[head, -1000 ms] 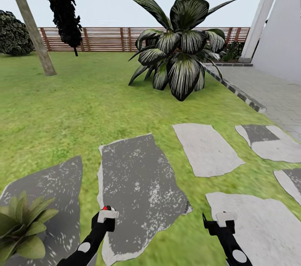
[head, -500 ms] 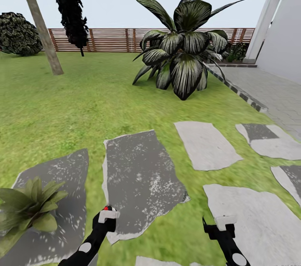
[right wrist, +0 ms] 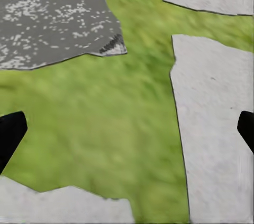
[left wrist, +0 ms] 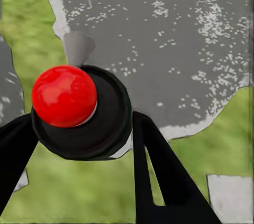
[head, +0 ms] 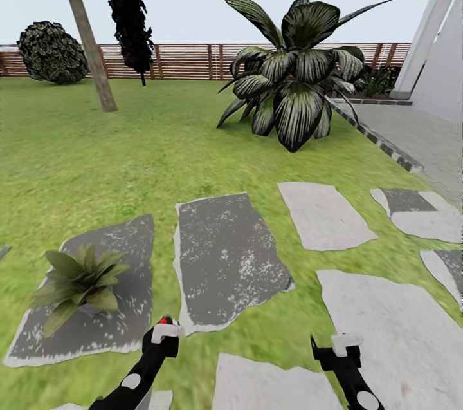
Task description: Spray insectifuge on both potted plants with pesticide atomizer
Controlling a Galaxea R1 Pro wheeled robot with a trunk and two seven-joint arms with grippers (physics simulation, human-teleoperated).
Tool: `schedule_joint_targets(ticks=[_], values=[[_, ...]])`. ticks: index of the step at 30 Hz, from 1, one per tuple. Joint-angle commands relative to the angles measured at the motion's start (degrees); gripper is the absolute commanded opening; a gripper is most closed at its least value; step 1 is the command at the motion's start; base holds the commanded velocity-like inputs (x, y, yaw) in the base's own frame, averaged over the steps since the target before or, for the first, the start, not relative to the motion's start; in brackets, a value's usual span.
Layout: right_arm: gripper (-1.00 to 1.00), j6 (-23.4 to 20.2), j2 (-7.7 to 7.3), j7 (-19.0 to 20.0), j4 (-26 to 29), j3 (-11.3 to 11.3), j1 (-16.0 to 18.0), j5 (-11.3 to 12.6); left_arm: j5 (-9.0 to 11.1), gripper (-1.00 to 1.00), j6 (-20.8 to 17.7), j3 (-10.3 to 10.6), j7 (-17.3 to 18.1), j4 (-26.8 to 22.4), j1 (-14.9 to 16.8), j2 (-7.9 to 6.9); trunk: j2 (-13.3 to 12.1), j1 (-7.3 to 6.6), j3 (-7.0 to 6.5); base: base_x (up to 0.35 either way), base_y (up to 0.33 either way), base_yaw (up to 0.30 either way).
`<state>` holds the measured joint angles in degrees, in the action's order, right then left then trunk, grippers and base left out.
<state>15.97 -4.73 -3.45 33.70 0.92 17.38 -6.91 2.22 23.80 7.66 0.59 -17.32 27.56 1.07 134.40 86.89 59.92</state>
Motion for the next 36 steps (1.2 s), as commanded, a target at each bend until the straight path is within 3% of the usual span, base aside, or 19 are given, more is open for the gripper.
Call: schedule_joint_targets(ticks=[1, 8, 36], values=[[1.0, 0.1, 0.06, -0.3, -0.1, 0.1, 0.0, -0.6, 0.2, -1.0, 0.2, 0.2, 0.1, 0.1, 0.0, -0.01, 0.0, -0.05, 0.04, -0.333, 0.0, 0.0], [1.0, 0.1, 0.07, -0.3, -0.1, 0.1, 0.0, -0.6, 0.2, -1.0, 0.2, 0.2, 0.1, 0.1, 0.0, 0.06, 0.0, -0.05, 0.04, -0.074, 0.0, 0.069], [1.0, 0.1, 0.07, -0.3, -0.2, 0.0, 0.0, -0.6, 0.2, -1.0, 0.2, 0.2, 0.1, 0.0, 0.0, 0.07, 0.0, -0.05, 0.04, 0.0, 0.0, 0.274]])
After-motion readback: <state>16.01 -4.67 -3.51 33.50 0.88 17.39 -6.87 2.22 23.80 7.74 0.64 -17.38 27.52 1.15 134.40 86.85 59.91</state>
